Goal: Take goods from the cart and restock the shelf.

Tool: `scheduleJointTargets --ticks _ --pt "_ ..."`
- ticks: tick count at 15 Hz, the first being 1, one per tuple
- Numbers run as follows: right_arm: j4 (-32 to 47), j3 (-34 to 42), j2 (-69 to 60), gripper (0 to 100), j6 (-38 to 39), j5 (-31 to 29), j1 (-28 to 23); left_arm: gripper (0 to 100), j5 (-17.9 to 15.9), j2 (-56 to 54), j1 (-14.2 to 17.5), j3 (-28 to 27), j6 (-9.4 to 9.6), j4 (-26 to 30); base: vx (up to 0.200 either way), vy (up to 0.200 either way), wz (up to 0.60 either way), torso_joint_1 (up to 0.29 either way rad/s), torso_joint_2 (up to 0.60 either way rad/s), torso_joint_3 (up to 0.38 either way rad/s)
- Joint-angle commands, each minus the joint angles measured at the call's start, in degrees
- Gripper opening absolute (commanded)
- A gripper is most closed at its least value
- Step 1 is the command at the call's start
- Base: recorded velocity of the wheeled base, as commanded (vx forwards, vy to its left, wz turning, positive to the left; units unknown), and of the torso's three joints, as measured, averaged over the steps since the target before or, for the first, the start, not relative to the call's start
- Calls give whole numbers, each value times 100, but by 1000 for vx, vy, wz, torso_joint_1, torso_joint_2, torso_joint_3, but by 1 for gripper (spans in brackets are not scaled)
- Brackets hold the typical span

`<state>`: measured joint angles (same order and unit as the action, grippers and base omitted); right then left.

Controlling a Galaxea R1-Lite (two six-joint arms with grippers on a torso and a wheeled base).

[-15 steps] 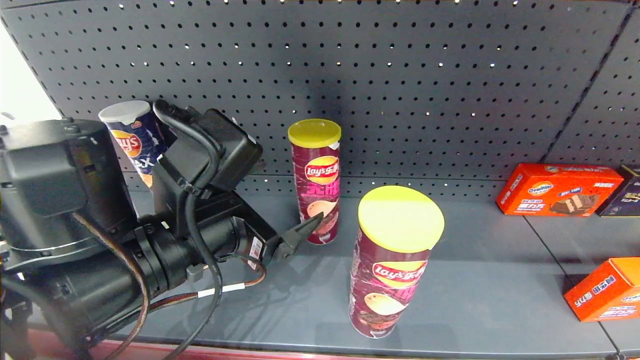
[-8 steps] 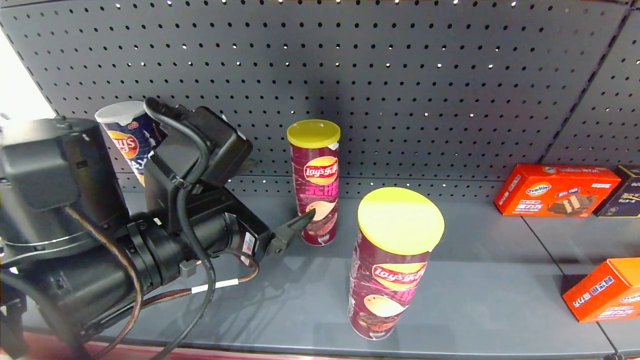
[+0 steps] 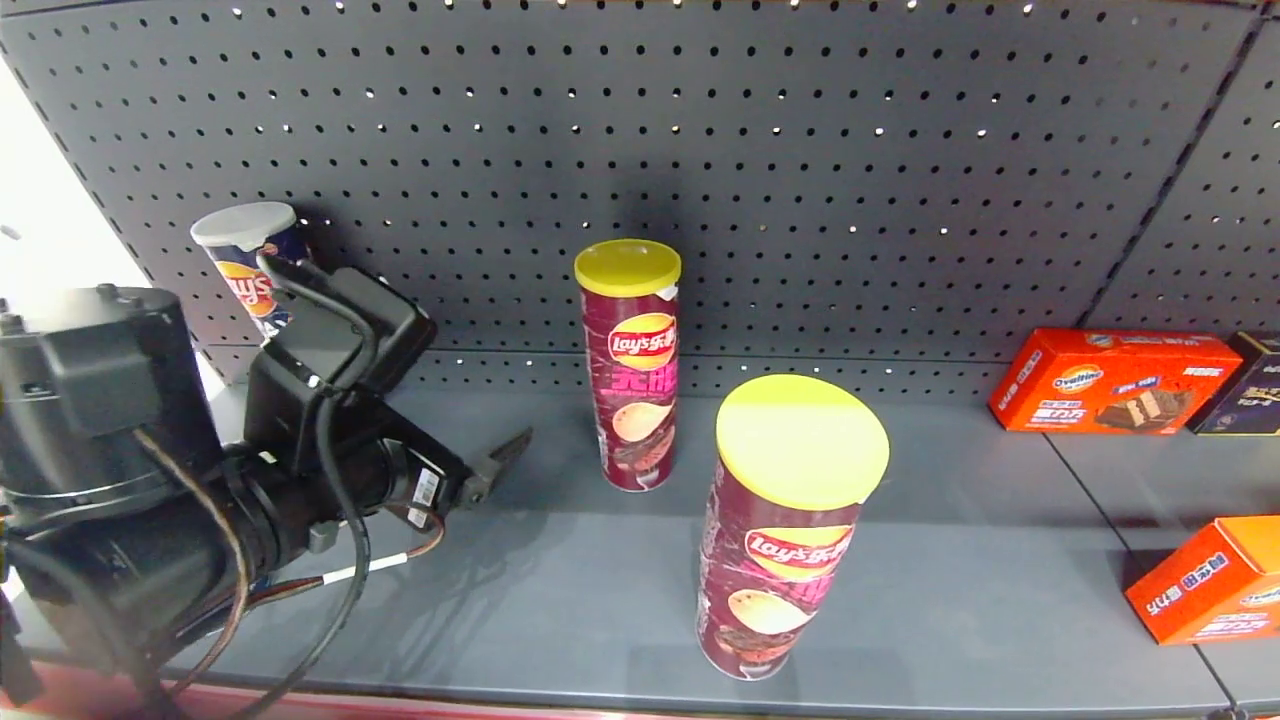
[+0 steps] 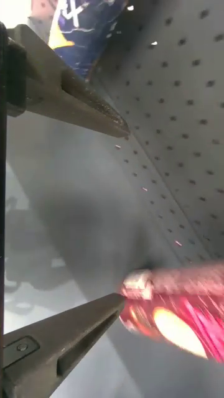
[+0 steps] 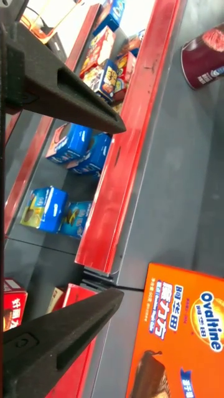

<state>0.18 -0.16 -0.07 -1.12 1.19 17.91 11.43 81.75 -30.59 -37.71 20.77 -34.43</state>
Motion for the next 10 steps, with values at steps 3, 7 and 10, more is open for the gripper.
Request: scheduleJointTargets --ticks 3,7,10 --pt "-1 7 7 100 -2 4 2 100 8 851 62 -387 6 -20 0 0 0 0 0 0" --pt "-1 -2 7 100 -2 4 2 100 8 1414 185 -826 15 -29 0 0 0 0 0 0" --pt "-1 -2 7 100 -2 4 2 100 8 1581 211 -1002 6 -38 0 0 0 0 0 0"
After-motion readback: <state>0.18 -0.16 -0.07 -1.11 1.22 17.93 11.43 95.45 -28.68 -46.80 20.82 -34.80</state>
